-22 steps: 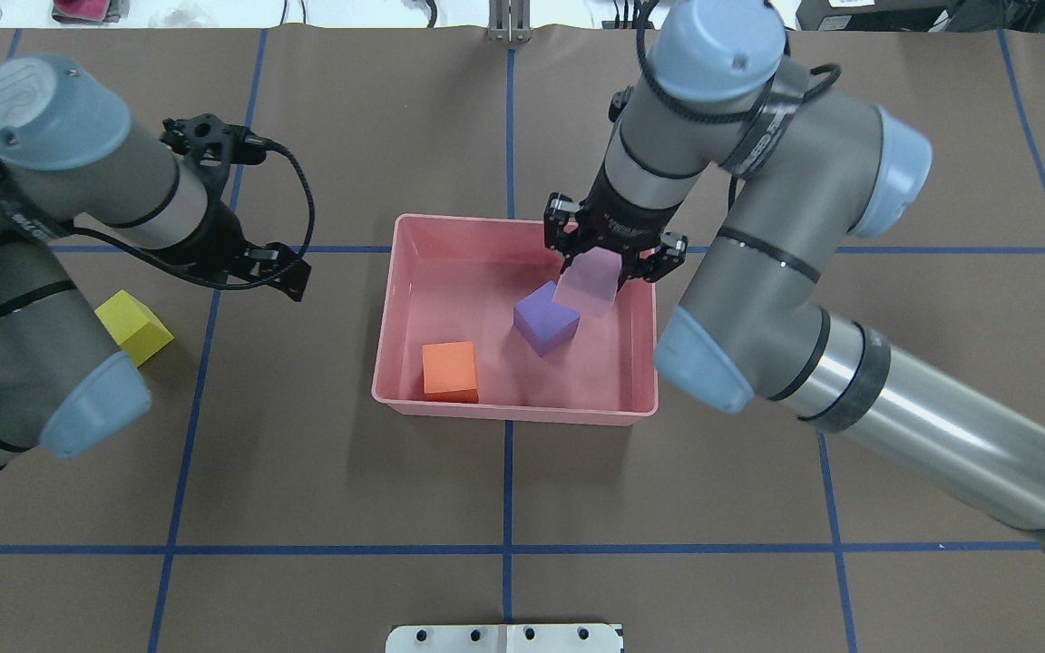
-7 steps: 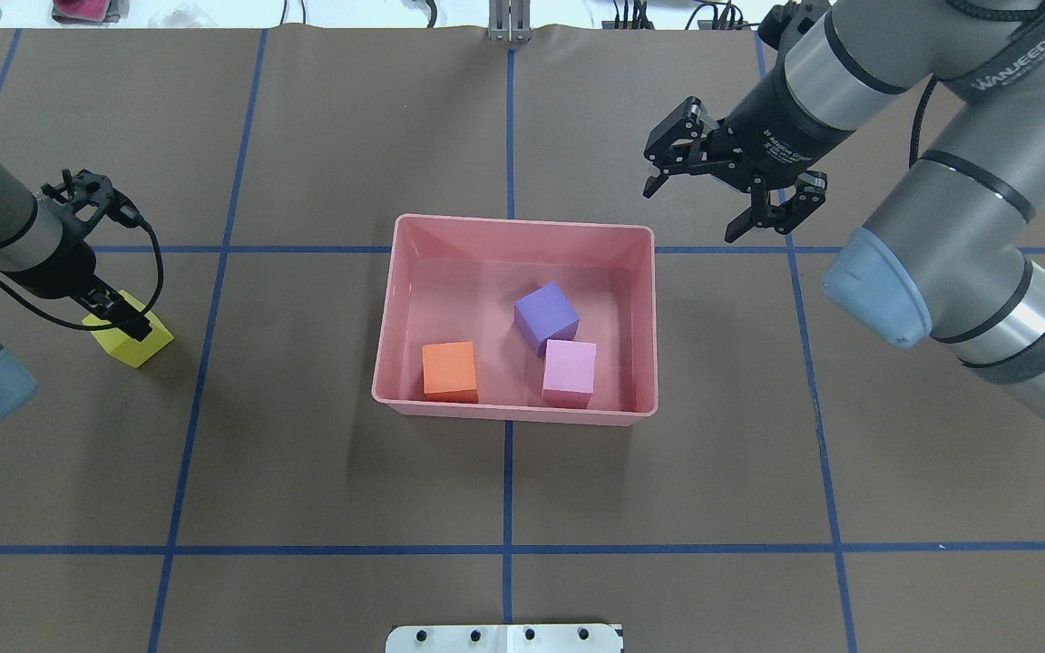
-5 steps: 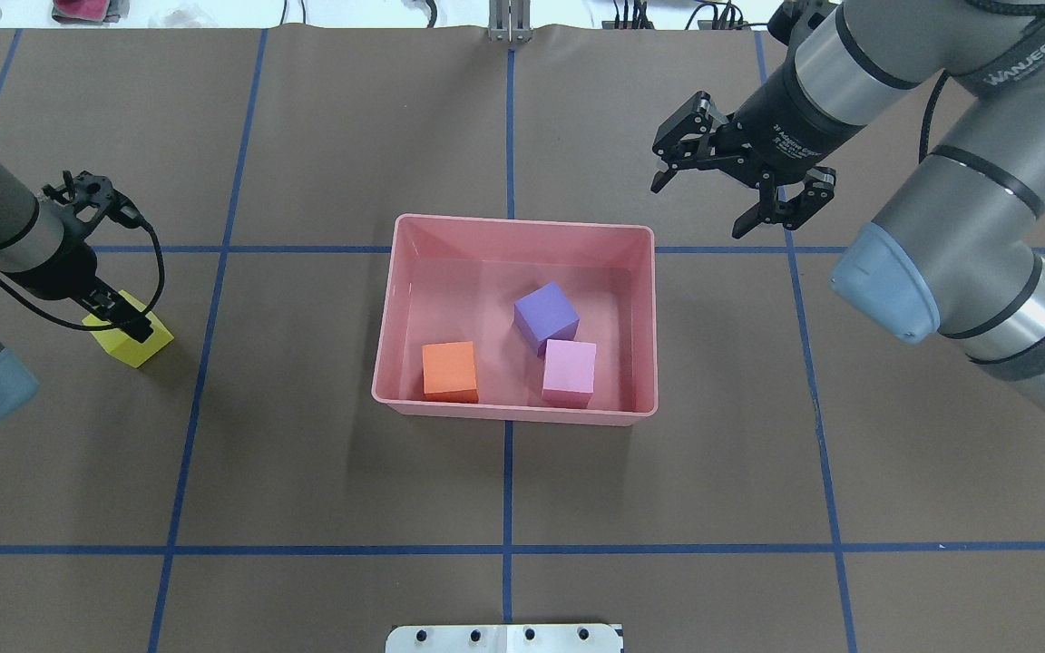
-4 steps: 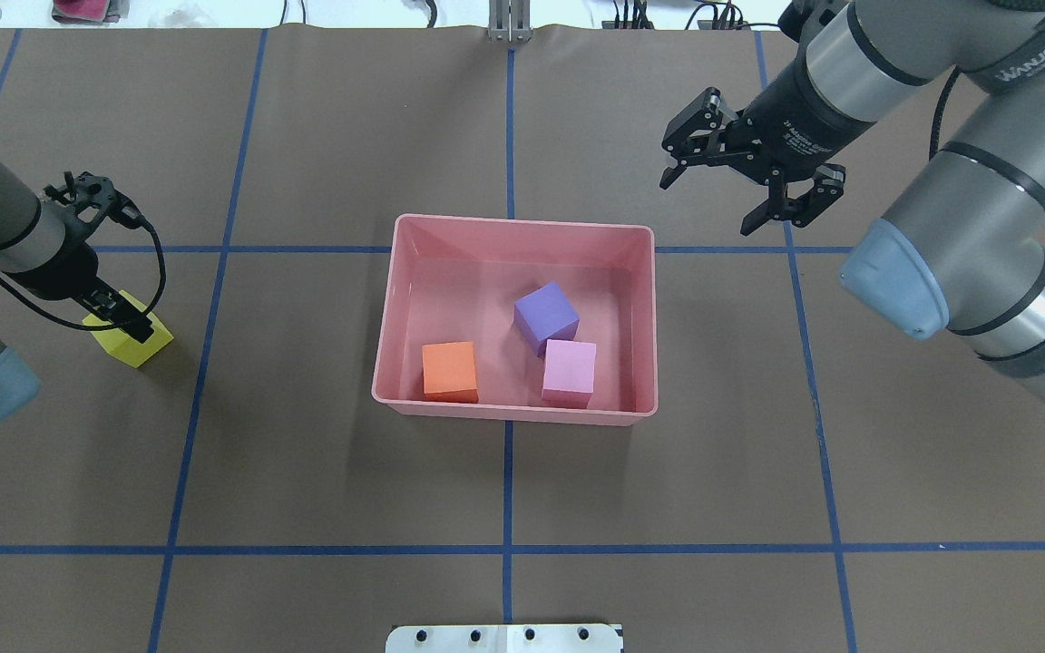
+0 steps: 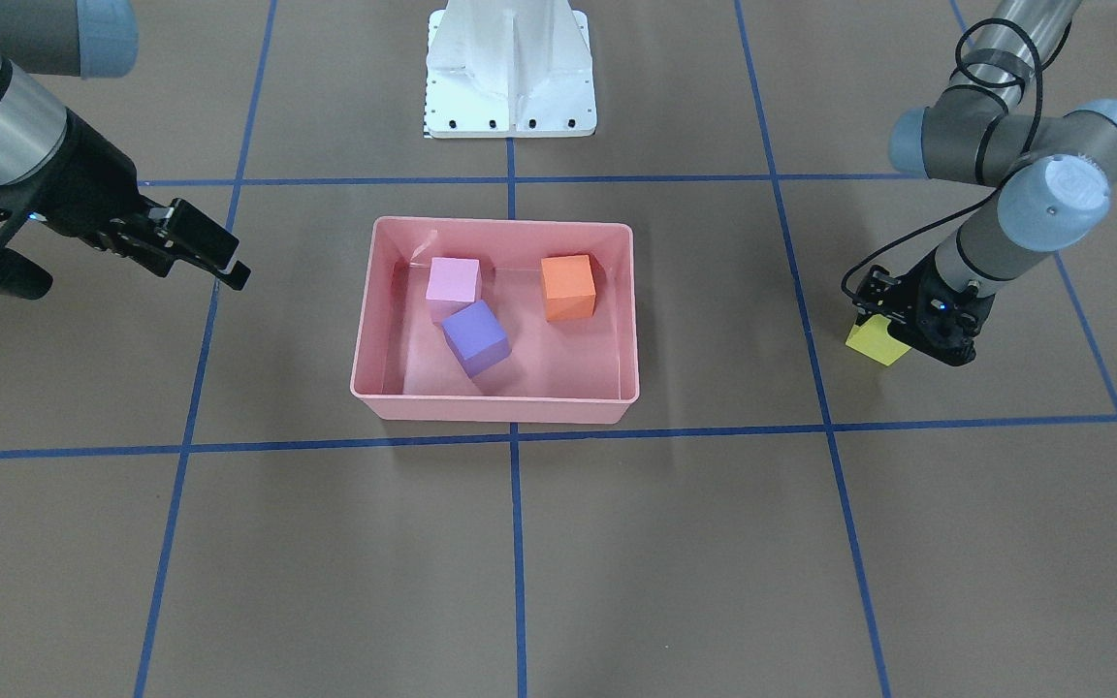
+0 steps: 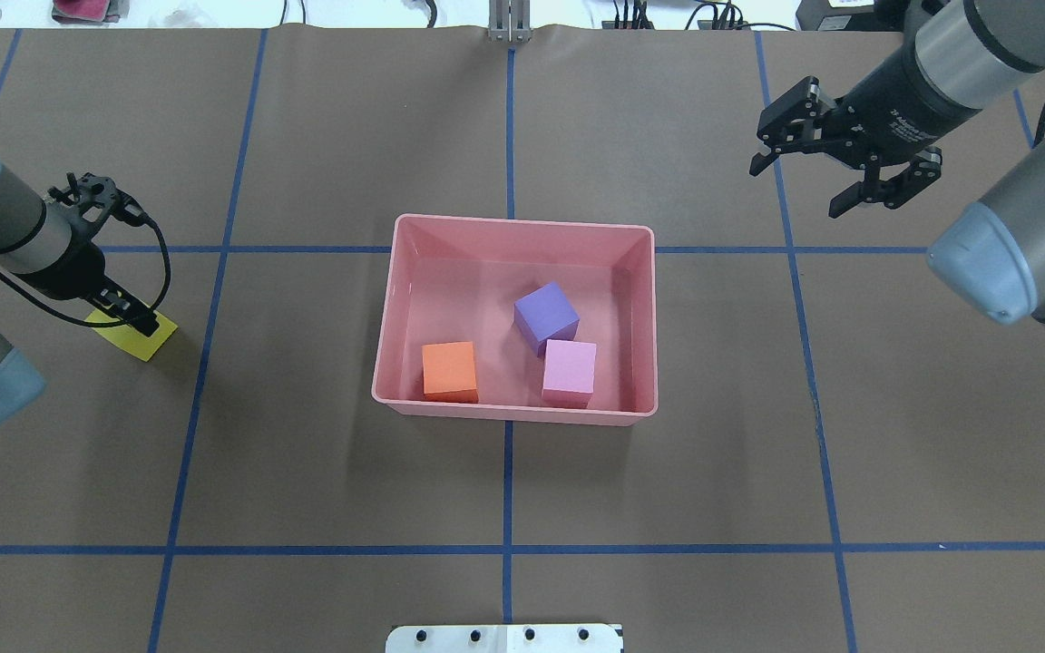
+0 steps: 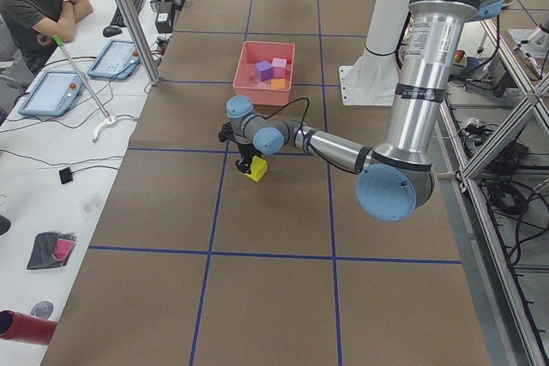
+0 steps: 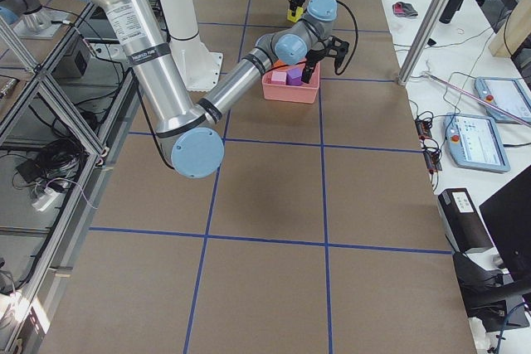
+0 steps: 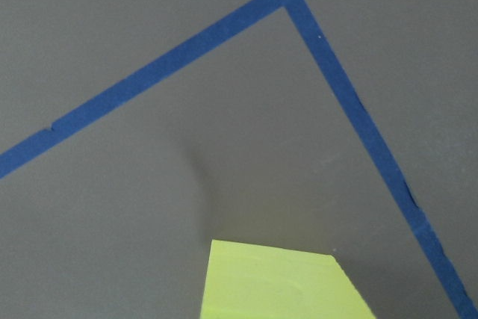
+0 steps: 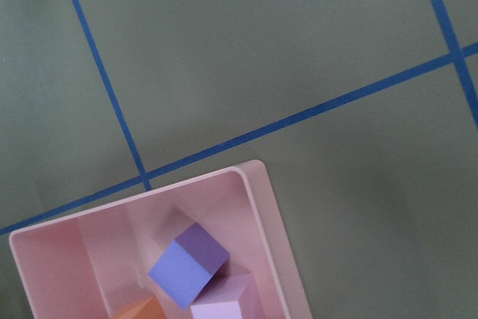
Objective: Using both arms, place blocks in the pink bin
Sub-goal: 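Lift yellow-green cube with left gripper toward bin while right arm withdraws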
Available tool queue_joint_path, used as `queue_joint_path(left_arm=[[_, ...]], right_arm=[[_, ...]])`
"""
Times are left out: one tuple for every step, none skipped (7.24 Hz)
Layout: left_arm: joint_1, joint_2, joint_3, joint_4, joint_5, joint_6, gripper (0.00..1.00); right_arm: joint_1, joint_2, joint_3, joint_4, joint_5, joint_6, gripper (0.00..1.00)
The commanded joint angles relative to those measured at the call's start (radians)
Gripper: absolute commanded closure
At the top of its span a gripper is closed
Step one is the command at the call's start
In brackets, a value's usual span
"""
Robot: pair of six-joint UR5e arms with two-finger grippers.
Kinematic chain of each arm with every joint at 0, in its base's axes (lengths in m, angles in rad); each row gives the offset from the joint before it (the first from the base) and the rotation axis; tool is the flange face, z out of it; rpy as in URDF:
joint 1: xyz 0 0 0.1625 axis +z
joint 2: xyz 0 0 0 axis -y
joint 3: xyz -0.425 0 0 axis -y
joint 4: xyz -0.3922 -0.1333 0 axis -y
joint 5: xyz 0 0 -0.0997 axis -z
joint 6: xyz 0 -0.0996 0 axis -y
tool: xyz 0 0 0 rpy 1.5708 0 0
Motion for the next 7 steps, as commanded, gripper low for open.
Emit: queue_joint_path(left_arm=[[-0.003, -0.066, -0.088, 0.007, -0.115, -0.227, 1.0], [-0.003, -0.163, -0.112, 0.011, -0.123, -0.456, 1.0], [-0.002, -0.27, -0.117, 0.013, -0.15, -0.64, 1.0], [-0.002, -0.353, -0.115, 0.013, -0.187, -0.771, 1.0], [0.03, -0.433, -0.071, 0.014, -0.177, -0.836, 1.0], [0.087, -0.487, -0.007, 0.02, -0.116, -0.855, 1.0], [0.189, -0.536, 0.058, 0.02, 0.018, -0.858, 1.0]], right_arm=[[0.019, -0.066, -0.005, 0.006, -0.009, -0.082, 0.0], [0.027, -0.091, -0.03, 0.007, -0.015, -0.186, 0.0], [0.031, -0.105, -0.054, 0.012, -0.018, -0.237, 0.0], [0.03, -0.106, -0.067, 0.012, -0.035, -0.246, 0.0], [0.03, -0.106, -0.07, 0.014, -0.037, -0.247, 0.0], [0.03, -0.106, -0.07, 0.012, -0.037, -0.246, 0.0], [0.03, -0.106, -0.071, 0.012, -0.038, -0.246, 0.0]])
